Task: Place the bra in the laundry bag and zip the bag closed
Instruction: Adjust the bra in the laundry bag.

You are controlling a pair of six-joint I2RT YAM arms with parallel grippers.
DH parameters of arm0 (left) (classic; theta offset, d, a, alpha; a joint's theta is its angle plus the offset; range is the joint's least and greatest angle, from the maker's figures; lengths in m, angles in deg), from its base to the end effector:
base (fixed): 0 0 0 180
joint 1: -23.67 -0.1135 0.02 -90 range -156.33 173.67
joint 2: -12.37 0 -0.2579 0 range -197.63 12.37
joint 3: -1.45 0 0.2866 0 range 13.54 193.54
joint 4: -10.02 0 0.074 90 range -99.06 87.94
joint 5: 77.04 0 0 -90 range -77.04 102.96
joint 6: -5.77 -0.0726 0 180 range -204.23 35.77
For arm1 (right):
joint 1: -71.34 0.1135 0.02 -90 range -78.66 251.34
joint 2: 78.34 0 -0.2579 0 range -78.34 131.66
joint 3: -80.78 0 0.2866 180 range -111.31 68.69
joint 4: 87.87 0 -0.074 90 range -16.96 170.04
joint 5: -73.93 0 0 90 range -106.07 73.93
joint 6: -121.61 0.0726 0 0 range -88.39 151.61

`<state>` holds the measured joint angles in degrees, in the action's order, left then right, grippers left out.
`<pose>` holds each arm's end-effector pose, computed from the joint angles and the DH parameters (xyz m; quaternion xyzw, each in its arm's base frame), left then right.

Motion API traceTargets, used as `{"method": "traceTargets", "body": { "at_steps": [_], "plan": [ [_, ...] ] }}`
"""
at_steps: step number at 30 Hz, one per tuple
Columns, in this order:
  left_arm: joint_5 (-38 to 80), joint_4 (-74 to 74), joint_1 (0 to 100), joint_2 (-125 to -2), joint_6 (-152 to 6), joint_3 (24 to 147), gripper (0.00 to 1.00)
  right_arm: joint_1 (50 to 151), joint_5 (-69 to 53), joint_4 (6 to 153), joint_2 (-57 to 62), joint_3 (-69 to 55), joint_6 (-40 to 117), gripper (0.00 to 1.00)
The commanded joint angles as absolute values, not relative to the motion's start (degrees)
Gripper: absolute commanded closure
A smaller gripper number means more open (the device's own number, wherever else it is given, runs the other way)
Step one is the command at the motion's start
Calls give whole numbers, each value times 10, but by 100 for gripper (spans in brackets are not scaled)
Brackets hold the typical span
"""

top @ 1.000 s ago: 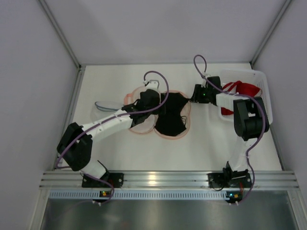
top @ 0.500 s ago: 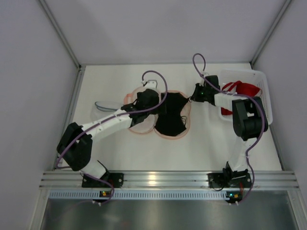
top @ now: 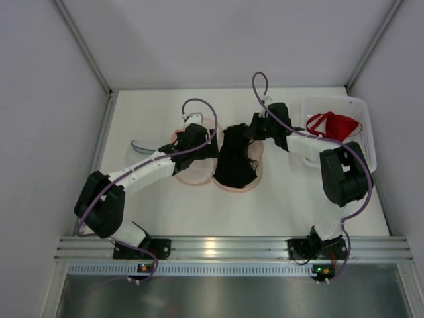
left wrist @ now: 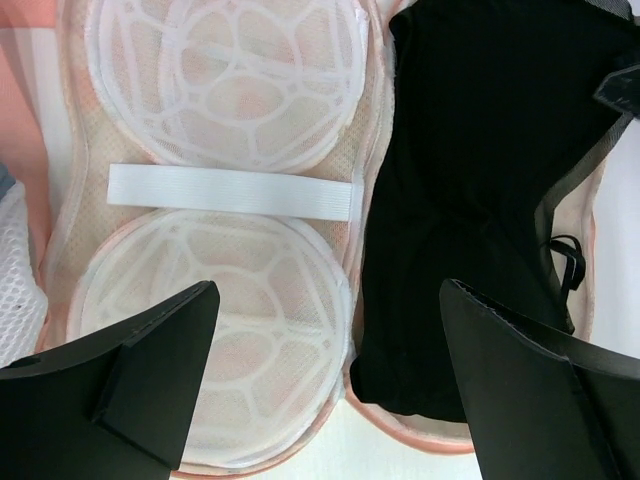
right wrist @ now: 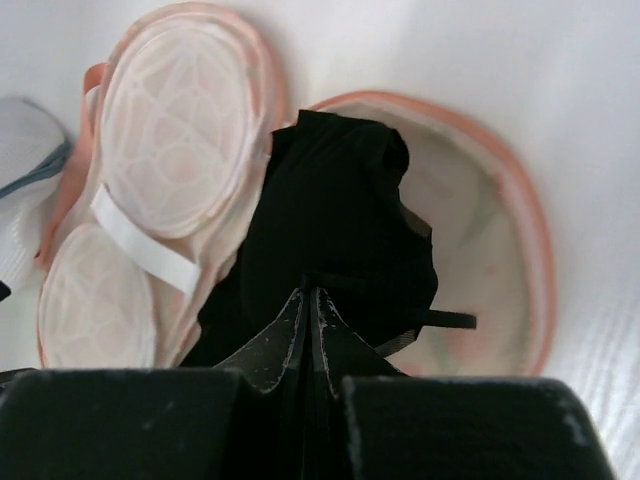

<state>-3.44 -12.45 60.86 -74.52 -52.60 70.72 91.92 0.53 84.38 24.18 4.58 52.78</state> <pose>0.3223 -0.2188 0.1918 -0.0166 0.8992 -0.1293 0.4176 0.4156 0.1782 0.1578 -0.0632 0.8743 0.2845 0.3881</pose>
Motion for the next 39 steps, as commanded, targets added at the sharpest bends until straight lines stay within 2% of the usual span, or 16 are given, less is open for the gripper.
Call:
{"method": "traceTargets", "body": {
  "at_steps": [1,8,16,19,20,23,29,34,39],
  "plan": [
    [-37,-111,601,-706,-520,697,2,949,11,876,230,53,548,100],
    [-30,-111,594,-695,-528,686,2,961,-45,867,243,87,567,97],
    [-14,-108,594,-711,-532,695,2,959,-74,829,250,86,564,81],
    [-8,-107,594,-719,-535,702,2,959,-75,802,263,69,551,66],
    [-6,-107,594,-723,-538,704,2,959,-75,784,267,57,547,55],
    [1,-107,594,-726,-541,708,2,958,-75,744,253,44,532,36],
    [7,-107,594,-736,-545,717,2,942,-42,719,161,44,526,9],
    [18,-107,594,-756,-547,734,2,940,-17,717,130,31,545,3],
    [22,-107,594,-754,-549,736,2,938,-68,692,140,30,535,2]
  ]
}}
